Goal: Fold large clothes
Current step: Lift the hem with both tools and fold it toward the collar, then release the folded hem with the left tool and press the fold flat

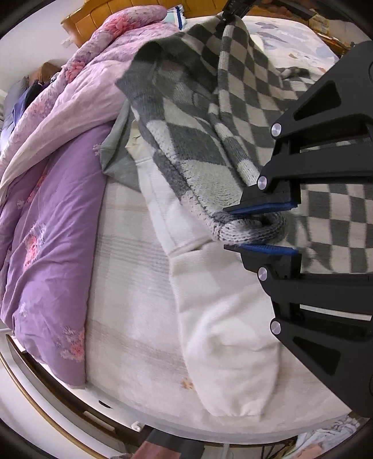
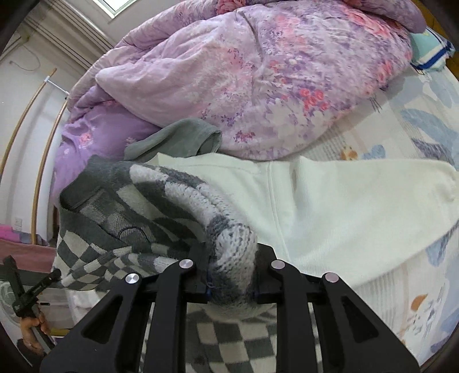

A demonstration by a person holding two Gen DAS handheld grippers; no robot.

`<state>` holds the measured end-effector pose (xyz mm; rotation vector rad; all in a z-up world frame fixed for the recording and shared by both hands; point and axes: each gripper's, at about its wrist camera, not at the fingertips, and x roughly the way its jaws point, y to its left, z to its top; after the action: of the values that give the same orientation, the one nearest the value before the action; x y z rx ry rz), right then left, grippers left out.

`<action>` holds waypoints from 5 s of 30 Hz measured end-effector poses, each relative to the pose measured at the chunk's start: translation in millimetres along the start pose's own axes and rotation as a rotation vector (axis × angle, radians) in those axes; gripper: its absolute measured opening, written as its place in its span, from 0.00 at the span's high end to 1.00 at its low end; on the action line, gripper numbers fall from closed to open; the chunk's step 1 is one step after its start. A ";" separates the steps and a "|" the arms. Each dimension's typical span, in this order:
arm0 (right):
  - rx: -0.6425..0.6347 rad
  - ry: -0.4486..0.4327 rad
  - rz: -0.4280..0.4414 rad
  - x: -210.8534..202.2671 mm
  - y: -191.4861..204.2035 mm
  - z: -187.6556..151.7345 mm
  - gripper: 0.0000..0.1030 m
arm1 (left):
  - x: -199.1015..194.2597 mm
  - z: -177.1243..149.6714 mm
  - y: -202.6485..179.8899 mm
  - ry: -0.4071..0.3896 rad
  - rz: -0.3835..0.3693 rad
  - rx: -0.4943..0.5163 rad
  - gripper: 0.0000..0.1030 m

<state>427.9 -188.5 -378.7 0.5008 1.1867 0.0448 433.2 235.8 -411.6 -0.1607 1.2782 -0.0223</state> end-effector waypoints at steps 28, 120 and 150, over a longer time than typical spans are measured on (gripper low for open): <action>-0.018 0.155 -0.113 -68.1 -94.2 -246.5 0.83 | -10.2 -272.8 56.4 0.195 0.020 -0.142 0.82; 0.018 0.306 -0.310 -64.3 -97.6 -352.3 0.67 | -6.9 -401.9 89.2 0.321 -0.166 -0.572 0.26; -0.206 0.440 -0.103 86.9 77.5 -333.3 1.00 | 37.5 -381.1 135.6 0.301 -0.292 -0.579 0.20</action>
<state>181.0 22.5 -517.1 0.2512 1.6171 0.1948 70.5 325.0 -571.4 -0.8685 1.5246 0.0770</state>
